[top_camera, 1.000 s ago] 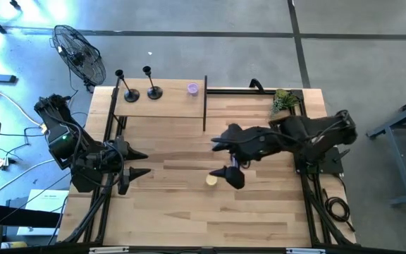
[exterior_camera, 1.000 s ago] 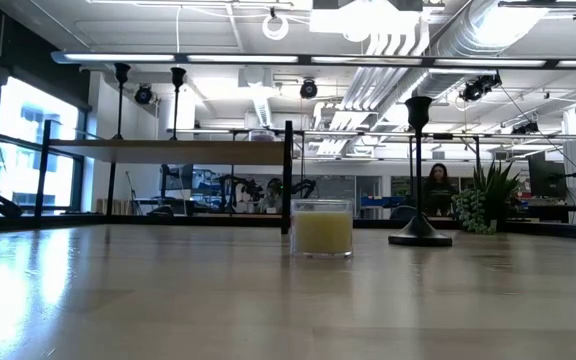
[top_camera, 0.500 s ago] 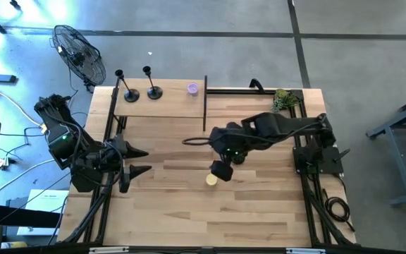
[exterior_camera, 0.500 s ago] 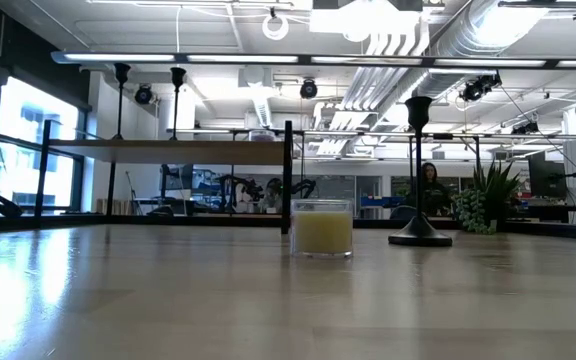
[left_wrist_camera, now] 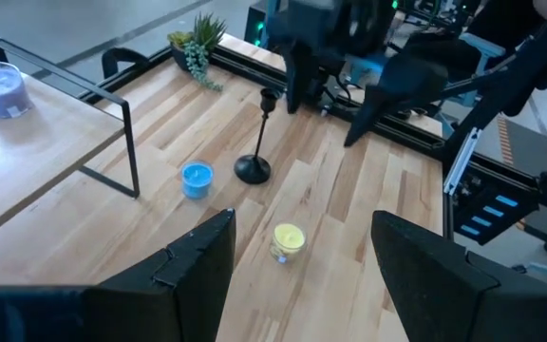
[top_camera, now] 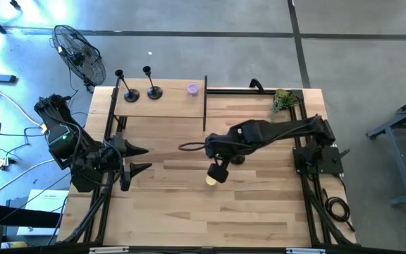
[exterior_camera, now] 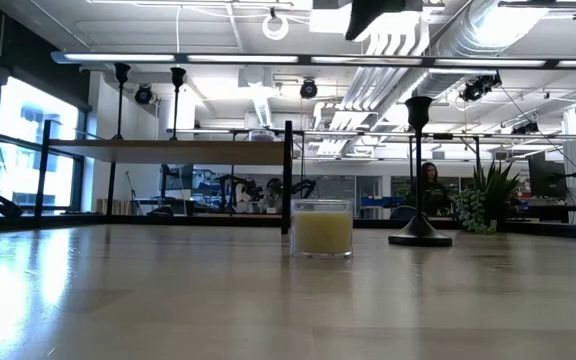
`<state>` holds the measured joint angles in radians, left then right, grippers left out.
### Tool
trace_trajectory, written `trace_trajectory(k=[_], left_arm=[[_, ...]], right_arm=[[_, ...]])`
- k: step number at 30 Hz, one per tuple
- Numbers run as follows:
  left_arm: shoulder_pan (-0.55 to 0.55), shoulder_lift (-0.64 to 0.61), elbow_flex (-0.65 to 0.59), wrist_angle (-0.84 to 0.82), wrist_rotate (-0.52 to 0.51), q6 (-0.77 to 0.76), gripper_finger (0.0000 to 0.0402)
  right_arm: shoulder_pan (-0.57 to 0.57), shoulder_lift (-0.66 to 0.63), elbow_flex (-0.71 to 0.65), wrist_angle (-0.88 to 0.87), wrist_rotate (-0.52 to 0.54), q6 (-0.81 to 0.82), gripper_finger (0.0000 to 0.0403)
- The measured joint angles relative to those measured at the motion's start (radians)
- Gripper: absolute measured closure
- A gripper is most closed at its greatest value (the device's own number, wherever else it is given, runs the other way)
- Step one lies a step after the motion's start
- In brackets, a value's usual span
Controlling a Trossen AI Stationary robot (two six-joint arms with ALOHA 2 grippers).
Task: Pick & Place candle stick holders
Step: Put the yellow candle on the shelf
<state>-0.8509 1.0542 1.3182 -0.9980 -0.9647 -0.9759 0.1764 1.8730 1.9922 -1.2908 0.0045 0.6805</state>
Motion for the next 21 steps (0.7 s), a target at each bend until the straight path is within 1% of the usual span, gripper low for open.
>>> trace_trajectory(k=[3, 6, 8, 11, 13, 16, 21], left_arm=[[0.000, 0.000, 0.000, 0.001, -0.013, -0.003, 0.0159], [0.000, 0.004, 0.000, 0.000, -0.033, -0.008, 0.0159], [0.000, 0.004, 0.000, 0.000, -0.044, -0.009, 0.0159], [0.000, 0.004, 0.000, 0.000, -0.051, -0.024, 0.0159], [0.000, 0.004, 0.000, 0.000, -0.056, -0.024, 0.0159], [0.000, 0.004, 0.000, 0.000, -0.067, -0.032, 0.0159], [0.000, 0.004, 0.000, 0.000, -0.067, -0.043, 0.0159]], right_arm=[[-0.002, -0.001, -0.043, 0.025, -0.033, 0.017, 0.0010], [-0.004, 0.000, -0.065, 0.034, -0.037, 0.013, 0.0010], [-0.006, 0.000, -0.079, 0.075, -0.036, -0.002, 0.0009], [-0.006, 0.000, -0.086, 0.140, -0.039, 0.007, 0.0010], [-0.007, 0.000, -0.087, 0.175, -0.069, 0.019, 0.0011], [-0.006, 0.000, -0.098, 0.236, -0.075, 0.018, 0.0009], [-0.006, 0.000, -0.098, 0.244, -0.065, 0.019, 0.0010]])
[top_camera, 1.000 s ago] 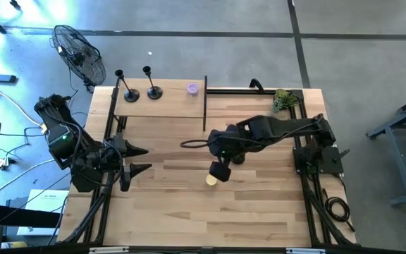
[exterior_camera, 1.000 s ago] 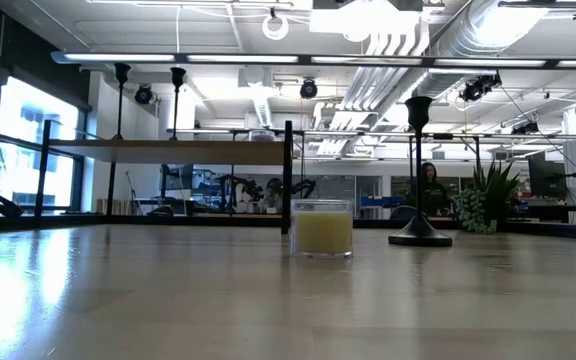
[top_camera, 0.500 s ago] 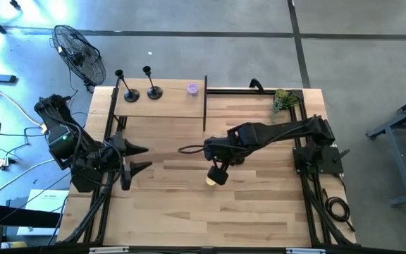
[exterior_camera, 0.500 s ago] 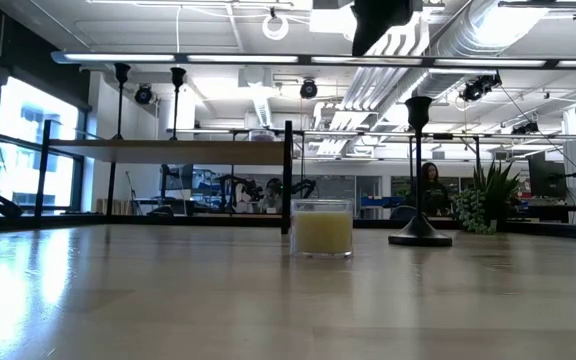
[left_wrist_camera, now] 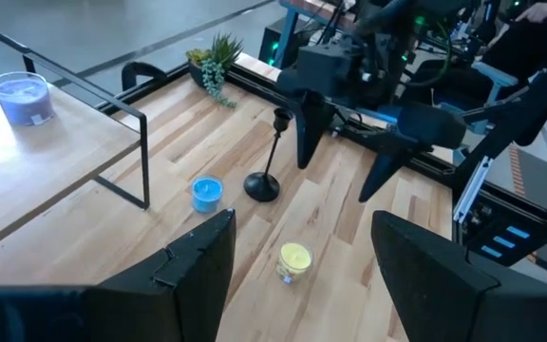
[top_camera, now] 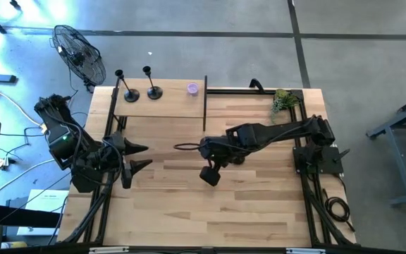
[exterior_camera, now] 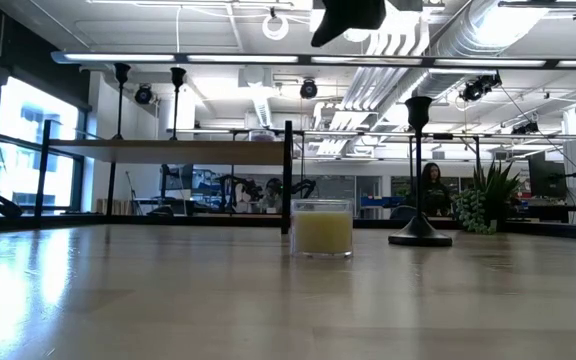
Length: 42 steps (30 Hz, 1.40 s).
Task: Pick & Place candle stick holders
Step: Put the yellow candle on the shelf
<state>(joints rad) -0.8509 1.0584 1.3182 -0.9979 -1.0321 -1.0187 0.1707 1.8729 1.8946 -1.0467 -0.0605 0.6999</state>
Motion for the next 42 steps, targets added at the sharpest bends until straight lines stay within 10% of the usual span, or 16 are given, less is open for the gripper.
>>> trace_trajectory(k=[42], left_arm=[[0.000, 0.013, 0.000, -0.007, 0.106, 0.019, 0.0159]], right_arm=[[0.029, 0.174, 0.000, -0.087, 0.060, 0.242, 0.0014]])
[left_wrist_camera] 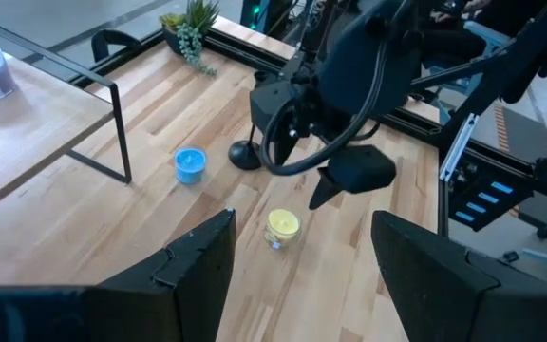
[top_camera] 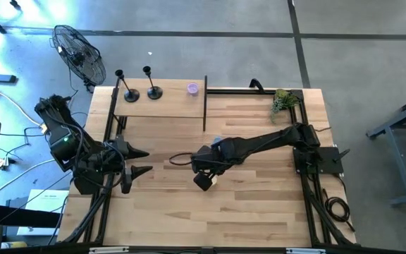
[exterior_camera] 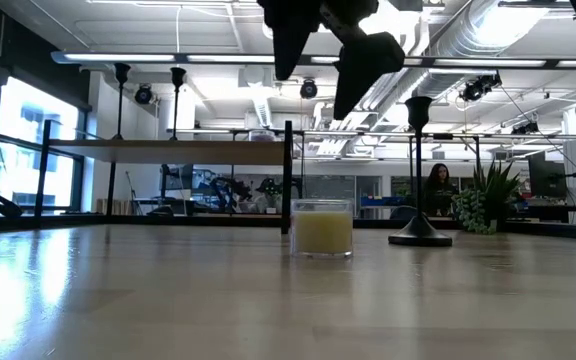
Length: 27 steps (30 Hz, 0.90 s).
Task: Pick & Place candle stick holders
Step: Put the yellow candle on the shelf
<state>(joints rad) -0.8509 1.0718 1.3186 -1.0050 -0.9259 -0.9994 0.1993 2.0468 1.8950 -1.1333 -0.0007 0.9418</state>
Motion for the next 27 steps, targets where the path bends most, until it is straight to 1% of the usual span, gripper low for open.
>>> trace_trajectory(k=[5, 8, 12, 22, 27], left_arm=[[0.000, 0.000, 0.000, 0.000, 0.001, 0.000, 0.0159], [0.000, 0.000, 0.000, -0.001, 0.002, 0.000, 0.0159], [0.000, 0.000, 0.001, -0.001, 0.006, 0.001, 0.0159], [0.000, 0.000, 0.001, -0.012, 0.016, 0.002, 0.0159], [0.000, 0.000, 0.001, -0.015, 0.020, 0.002, 0.0159]], right_arm=[[0.000, 0.015, 0.000, -0.006, 0.004, 0.026, 0.0014], [0.000, 0.032, 0.000, -0.031, 0.028, 0.031, 0.0014], [0.000, 0.049, 0.000, -0.051, 0.025, 0.049, 0.0014], [0.005, 0.093, -0.003, -0.016, 0.015, 0.046, 0.0013], [0.008, 0.105, -0.048, 0.030, -0.024, 0.045, 0.0013]])
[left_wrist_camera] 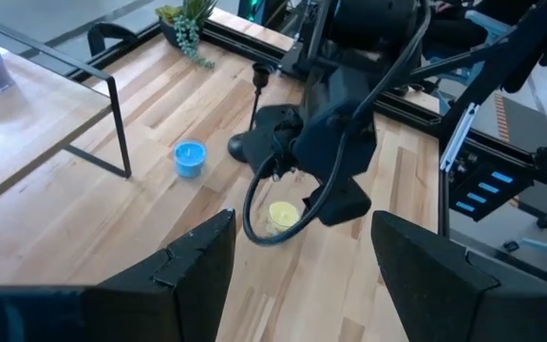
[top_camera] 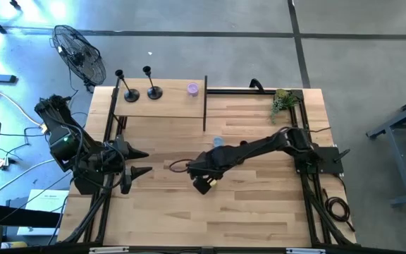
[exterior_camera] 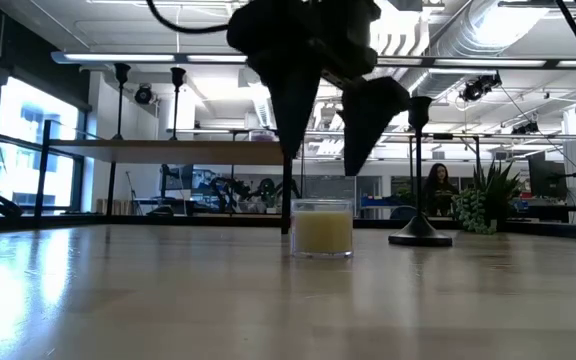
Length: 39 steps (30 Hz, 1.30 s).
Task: Pick & Place candle stick holders
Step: Put the yellow candle on the shelf
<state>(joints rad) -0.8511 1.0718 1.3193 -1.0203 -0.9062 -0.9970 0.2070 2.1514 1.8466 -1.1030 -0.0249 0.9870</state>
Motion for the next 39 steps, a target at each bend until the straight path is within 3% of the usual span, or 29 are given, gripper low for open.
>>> trace_trajectory(k=[10, 39], left_arm=[[0.000, 0.000, 0.000, -0.002, -0.002, 0.001, 0.0159], [0.000, 0.000, 0.000, -0.001, 0.002, 0.001, 0.0159]], right_arm=[[0.000, 0.002, -0.064, 0.081, -0.011, 0.000, 0.0013], [-0.011, 0.043, -0.063, 0.091, -0.009, -0.027, 0.0014]])
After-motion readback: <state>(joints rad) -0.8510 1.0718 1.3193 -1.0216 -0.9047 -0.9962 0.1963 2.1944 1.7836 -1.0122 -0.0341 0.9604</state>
